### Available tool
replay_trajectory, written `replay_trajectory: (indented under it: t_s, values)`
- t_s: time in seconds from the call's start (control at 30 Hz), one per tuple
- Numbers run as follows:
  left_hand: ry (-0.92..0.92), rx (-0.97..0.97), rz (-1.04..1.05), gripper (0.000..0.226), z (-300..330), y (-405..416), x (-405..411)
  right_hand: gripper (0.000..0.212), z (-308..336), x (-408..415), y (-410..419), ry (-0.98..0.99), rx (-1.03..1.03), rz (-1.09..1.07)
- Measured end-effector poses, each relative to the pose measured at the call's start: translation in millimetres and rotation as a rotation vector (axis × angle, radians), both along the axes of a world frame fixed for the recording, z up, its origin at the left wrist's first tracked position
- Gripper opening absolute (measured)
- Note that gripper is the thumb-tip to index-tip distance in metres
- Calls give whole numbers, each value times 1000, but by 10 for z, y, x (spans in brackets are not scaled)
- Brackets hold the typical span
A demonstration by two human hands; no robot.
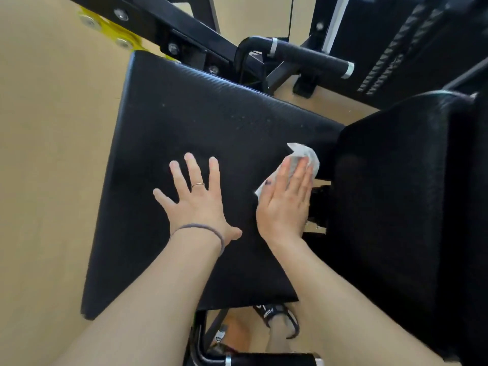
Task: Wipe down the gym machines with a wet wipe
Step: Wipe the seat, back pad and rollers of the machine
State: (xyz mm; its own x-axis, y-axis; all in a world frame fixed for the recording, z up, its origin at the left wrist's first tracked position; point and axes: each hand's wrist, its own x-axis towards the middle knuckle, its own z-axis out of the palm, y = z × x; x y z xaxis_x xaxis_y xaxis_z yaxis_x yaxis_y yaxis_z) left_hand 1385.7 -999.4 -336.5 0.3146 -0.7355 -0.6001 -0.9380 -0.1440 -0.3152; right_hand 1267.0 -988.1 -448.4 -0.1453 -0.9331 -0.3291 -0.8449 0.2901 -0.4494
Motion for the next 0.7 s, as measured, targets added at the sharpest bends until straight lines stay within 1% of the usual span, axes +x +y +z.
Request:
replay_trajectory:
  t_s: [0.07, 0.13, 0.2, 0.3, 0.4, 0.47, 0.57, 0.6, 0.63, 0.67, 0.7]
  values:
    - [1, 44, 31, 157, -65, -8, -27, 64, -17, -36, -369, 3, 63, -158]
    - [27, 69, 79, 161, -78, -7, -36, 65, 19, -1, -354, 13, 65, -182]
    - [60, 92, 118, 163, -89, -28, -26, 65, 116, 110, -56, 16, 28, -87]
    - [113, 111, 137, 164, -59, -15, 10, 64, 150, 150, 373, 63, -12, 134]
    - [162, 105, 142, 164, -48, 2, 30, 63, 18, -70, 114, 84, -49, 203]
    - [178, 104, 149, 165, -43, -2, 20, 63, -67, -200, -276, 99, -52, 124]
    - [203, 111, 152, 166, -44, -2, 18, 64, -78, -194, -769, 97, 1, -128]
    - [211, 109, 157, 166, -47, -1, 26, 64, -44, -104, -824, 93, 6, -173]
    - [219, 107, 160, 166, -44, 1, 29, 65, -2, 12, -811, 92, -7, -157]
    - [226, 106, 161, 166, -40, 0, 30, 65, 45, 137, -742, 93, -46, -69]
    - [231, 106, 163, 166, -35, -1, 28, 66, 96, 242, -648, 75, -106, 77]
